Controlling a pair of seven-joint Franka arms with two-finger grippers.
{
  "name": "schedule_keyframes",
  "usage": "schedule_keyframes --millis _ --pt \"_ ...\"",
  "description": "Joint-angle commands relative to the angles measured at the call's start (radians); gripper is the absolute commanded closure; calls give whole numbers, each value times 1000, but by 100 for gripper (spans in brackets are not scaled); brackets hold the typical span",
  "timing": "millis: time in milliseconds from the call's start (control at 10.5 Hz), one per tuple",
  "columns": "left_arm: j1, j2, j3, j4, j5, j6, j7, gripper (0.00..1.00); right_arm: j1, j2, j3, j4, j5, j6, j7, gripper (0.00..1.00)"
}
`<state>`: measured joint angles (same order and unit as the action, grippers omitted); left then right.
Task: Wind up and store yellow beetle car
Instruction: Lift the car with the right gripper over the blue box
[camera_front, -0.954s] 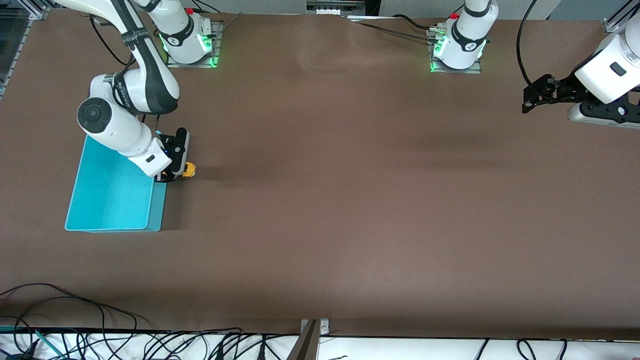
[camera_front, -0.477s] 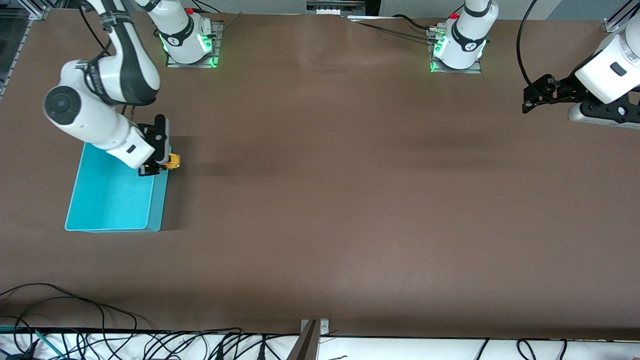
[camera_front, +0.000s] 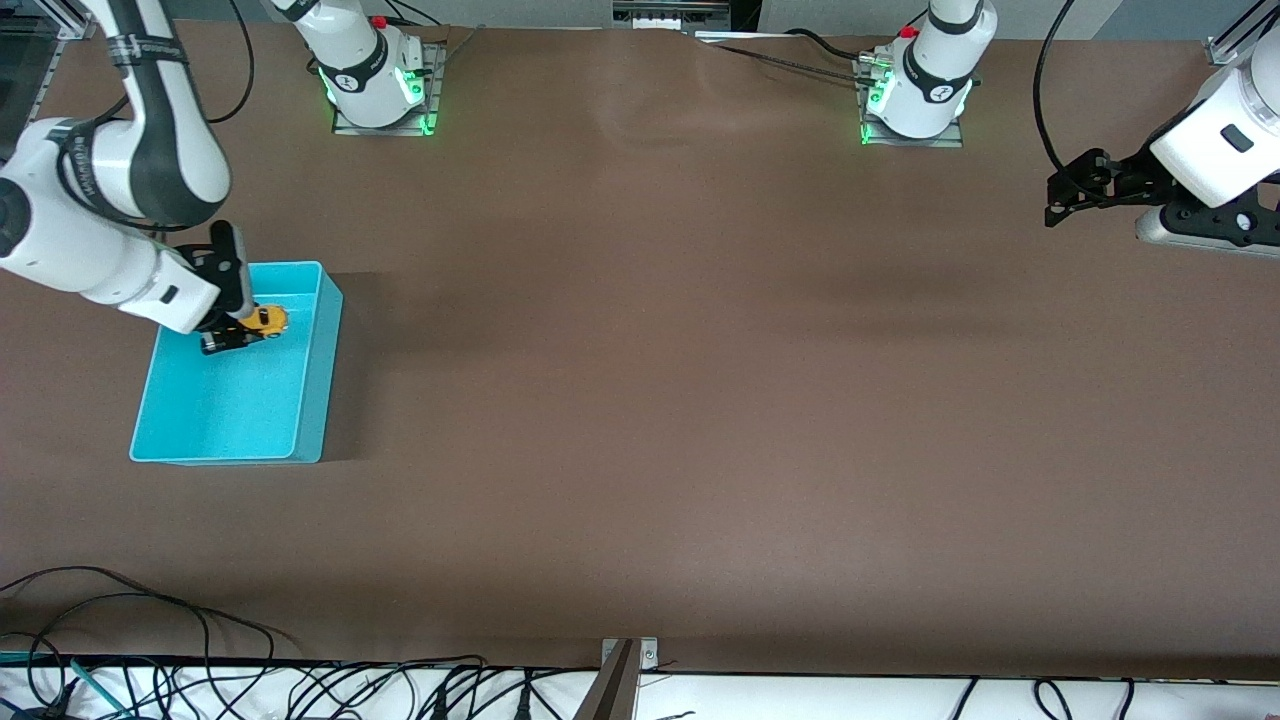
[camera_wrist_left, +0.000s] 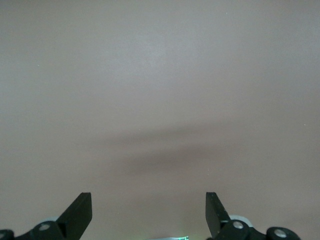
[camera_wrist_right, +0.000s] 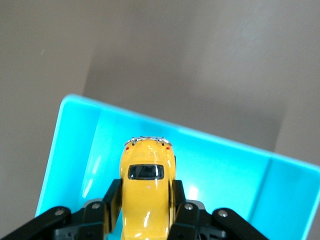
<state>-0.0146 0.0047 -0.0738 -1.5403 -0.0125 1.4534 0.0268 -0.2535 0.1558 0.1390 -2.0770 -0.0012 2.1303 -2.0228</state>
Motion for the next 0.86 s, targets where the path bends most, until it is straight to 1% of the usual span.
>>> schedule_keyframes --millis 0,95,382,573,763 --pt "-1 9 0 26 6 -18 -8 0 -71 68 8 61 1 -21 -205 100" --pt "-1 9 -1 25 6 -16 -8 0 -91 103 8 72 -3 -9 -270 100" --pt "-1 9 0 25 8 -16 -8 0 -135 151 10 64 -10 25 -396 100" --pt "-1 11 0 25 6 -16 -8 0 -148 185 10 63 -10 31 -441 100" --pt "-1 11 0 25 9 -16 -8 0 -170 212 10 43 -14 68 -467 100"
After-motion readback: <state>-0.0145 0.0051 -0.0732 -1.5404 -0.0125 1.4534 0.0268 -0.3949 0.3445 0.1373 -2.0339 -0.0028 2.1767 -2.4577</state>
